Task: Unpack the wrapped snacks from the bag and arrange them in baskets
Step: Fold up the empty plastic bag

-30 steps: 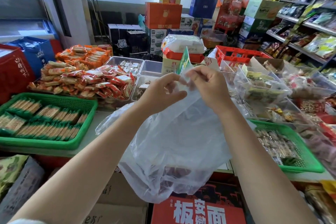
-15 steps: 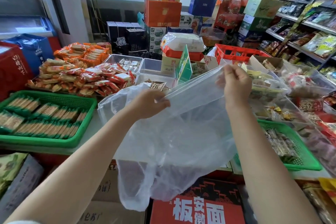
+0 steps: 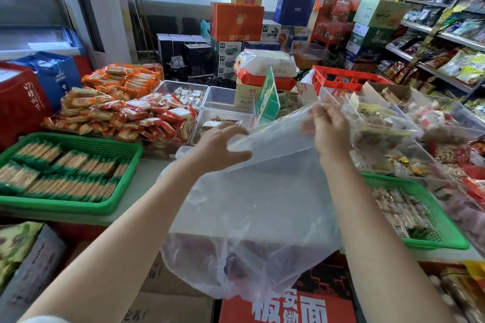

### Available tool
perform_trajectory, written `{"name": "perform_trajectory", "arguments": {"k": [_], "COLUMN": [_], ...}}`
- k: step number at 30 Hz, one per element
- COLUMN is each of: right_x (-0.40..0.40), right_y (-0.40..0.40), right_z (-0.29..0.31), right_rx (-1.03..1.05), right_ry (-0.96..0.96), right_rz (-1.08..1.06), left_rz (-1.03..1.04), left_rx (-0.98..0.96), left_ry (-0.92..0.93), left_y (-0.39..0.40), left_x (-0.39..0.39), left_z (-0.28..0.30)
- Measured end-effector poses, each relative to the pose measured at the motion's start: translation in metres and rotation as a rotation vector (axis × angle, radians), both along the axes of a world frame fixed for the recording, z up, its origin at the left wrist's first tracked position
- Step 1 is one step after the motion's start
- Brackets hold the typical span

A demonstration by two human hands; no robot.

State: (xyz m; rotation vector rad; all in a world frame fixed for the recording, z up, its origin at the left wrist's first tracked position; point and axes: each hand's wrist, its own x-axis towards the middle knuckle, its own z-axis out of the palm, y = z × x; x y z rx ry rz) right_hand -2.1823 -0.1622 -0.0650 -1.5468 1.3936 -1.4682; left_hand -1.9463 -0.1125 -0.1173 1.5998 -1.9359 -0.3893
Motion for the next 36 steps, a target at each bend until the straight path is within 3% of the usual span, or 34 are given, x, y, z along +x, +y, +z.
{"name": "perform_trajectory", "arguments": {"k": [2,5,9,11,15,18,21,30,36], "right_x": [0.015,0.026,0.012,0.002,0.002,0.006,-0.001,-0.042,-0.071], "right_y": [0.010,0.017,0.011,0.010,0.017,0.023,0.020,-0.001,-0.009], "right_z": [0.001,0.004,0.008,0.010,0.014,0.014,0.010,-0.003,-0.003], "right_rx": [-0.020,-0.072,-0.063,-0.068,-0.037,-0.085,-0.131,-0.142,-0.124], "right_ry": [0.080,0.152,-0.034,0.033,0.241,0.270,0.183,0.032,-0.069], "right_rz": [0.165,0.278,0.191,0.193,0.414,0.487,0.400,0.015,-0.268], "left_rz": [-0.044,-0.059,-0.108,-0.116,-0.192,-0.167,-0.103,-0.083,-0.030], "left_rx": [-0.109,-0.163,0.025,0.065,0.015,-0.026,-0.021,0.022,0.034], "left_ry": [0.146,0.210,0.181,0.261,0.394,0.483,0.493,0.091,0.034], "left_y": [-0.002,-0.004,-0.006,-0.003,-0.002,-0.006,-0.009,-0.014,-0.016], "left_x": [-0.022,-0.039,-0.030,-0.028,-0.046,-0.059,-0.056,-0.038,-0.027], "left_z": [0.013,0.025,0.013,0.010,0.035,0.044,0.035,0.016,0.005]}}
